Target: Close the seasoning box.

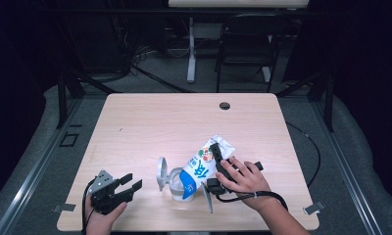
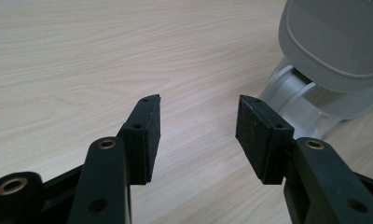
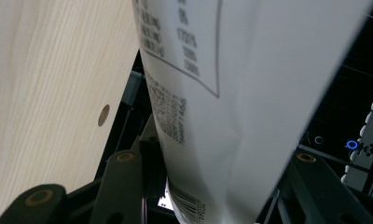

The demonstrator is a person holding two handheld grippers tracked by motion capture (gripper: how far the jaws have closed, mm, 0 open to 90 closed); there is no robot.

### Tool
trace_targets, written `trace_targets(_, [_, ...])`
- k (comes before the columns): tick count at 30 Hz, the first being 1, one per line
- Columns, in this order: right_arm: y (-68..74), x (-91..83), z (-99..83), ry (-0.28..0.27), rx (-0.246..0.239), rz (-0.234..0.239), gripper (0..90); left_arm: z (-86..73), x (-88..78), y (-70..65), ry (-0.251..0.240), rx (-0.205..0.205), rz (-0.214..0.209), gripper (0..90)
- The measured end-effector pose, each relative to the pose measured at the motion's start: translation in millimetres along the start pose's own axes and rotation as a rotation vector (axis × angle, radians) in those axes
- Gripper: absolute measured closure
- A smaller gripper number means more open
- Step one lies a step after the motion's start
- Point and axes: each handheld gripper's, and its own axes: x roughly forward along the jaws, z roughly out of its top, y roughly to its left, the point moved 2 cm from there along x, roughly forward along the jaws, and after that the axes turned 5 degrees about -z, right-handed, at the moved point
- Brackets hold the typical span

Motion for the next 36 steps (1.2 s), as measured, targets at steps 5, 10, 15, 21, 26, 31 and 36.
trace_targets(5, [0.0, 0.1, 0.4, -0.008, 0.000, -0.005, 56.6, 0.1, 0.2, 0.1, -0.001, -0.001, -0.001, 50.5])
trace_targets(10, [-0.4, 0.6, 0.5, -0.015, 0.003, -0.007, 56.7, 0.0, 0.3, 0.0, -0.001, -0.001, 0.000, 50.6])
trace_targets(15, [-0.4, 0.4, 0.4, -0.019, 0.001, -0.008, 56.7, 0.0, 0.3, -0.2, 0.000, 0.000, 0.000, 50.5])
trace_targets(21, [-0.9, -0.1, 0.1, -0.019, 0.001, -0.010, 56.9, 0.4, -0.1, -0.3, 0.001, 0.003, 0.000, 50.6])
trace_targets(26, [-0.8, 0.4, -0.1, -0.027, 0.009, -0.008, 57.0, 0.5, -0.1, -0.4, 0.000, 0.004, 0.000, 50.5])
trace_targets(31, [-0.4, 0.1, 0.0, -0.022, 0.001, -0.008, 57.6, -0.4, 0.0, -0.3, 0.000, 0.000, 0.001, 50.5])
trace_targets(36, [-0.6, -0.3, 0.0, -0.022, 0.001, -0.011, 57.7, -0.3, 0.3, -0.1, 0.000, -0.002, 0.001, 50.6])
